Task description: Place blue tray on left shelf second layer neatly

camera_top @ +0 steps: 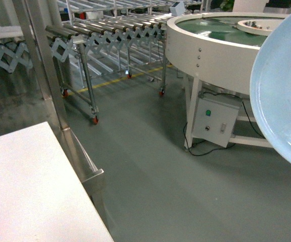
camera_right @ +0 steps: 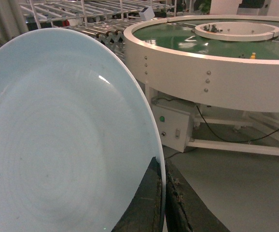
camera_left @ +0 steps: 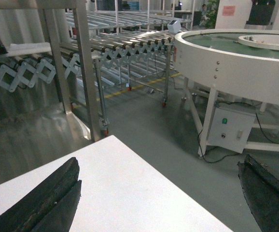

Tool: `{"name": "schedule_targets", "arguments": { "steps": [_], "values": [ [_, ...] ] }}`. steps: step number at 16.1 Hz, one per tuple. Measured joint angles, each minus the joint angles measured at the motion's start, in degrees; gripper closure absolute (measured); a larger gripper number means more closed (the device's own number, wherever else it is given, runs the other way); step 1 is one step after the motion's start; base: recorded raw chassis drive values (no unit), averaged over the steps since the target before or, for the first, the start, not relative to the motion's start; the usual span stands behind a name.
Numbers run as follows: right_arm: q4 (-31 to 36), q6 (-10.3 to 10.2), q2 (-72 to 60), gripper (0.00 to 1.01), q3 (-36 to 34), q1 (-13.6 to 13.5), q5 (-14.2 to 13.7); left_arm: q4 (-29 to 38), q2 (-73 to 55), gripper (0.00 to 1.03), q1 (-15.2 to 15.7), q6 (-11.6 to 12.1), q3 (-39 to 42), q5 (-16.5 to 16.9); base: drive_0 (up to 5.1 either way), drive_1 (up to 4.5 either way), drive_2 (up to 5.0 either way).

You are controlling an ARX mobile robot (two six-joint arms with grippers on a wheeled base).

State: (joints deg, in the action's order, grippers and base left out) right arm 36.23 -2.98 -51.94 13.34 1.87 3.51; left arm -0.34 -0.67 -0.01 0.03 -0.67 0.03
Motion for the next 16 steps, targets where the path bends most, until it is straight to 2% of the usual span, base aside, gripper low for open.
{"name": "schedule_targets", "arguments": {
  "steps": [8,16],
  "values": [
    [0.1,0.0,0.0,0.99,0.0,0.0,0.2,0.0,0.0,0.05,0.0,0.0,0.0,-0.1,-1.6,-1.62,-1.6],
    [0.1,0.0,0.0,0.99,0.0,0.0,0.4,0.0,0.0,0.05,0.0,0.0,0.0,-0.1,3.0,-5.35,-2.9]
  ]
}}
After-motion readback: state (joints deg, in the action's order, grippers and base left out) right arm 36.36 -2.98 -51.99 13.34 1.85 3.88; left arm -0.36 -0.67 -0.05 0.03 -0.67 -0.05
